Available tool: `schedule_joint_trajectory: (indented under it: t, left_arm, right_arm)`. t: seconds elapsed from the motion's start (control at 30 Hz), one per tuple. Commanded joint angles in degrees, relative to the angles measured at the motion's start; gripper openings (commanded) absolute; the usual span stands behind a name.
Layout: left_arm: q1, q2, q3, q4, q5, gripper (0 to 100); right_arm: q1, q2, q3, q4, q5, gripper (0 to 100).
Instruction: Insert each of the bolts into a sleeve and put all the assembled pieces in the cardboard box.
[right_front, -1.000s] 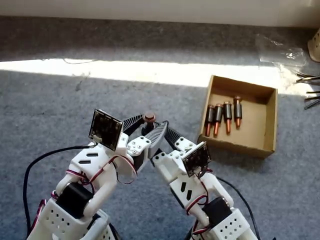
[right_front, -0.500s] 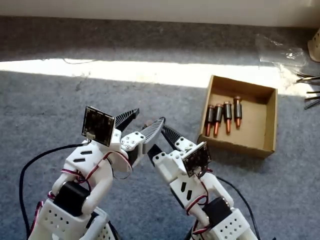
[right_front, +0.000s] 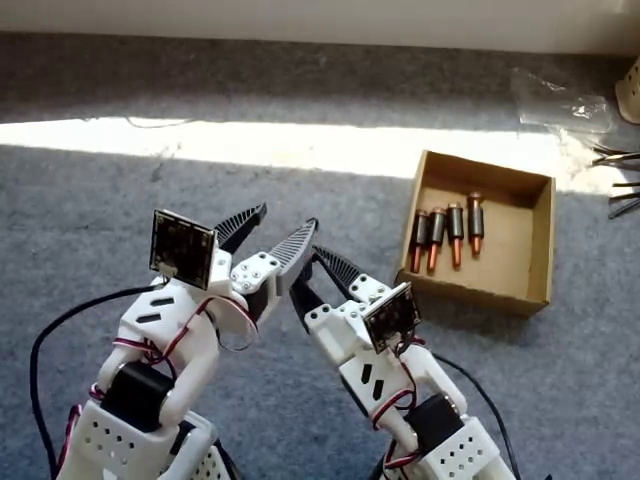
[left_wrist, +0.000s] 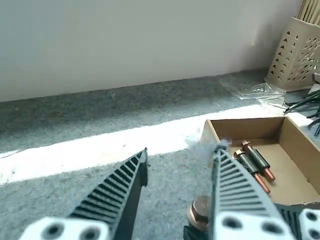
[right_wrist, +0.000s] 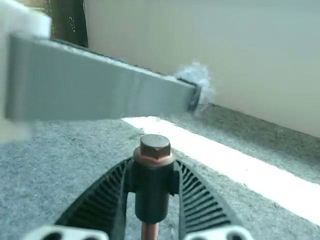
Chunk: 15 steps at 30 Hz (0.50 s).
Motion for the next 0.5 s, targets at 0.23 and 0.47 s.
schedule_joint_trajectory:
  t: [0.23, 0.47]
  left_arm:
    - [-15.3, -3.7, -7.3, -1.7, 0.4, 0]
    - [-17.3, -22.5, 2.1, 6.6, 0.3, 0]
  right_arm:
    - [1.0, -0.7, 3.4, -1.3, 0.0, 0.4]
    - [3.8, -0.7, 3.6, -1.4, 0.0, 0.4]
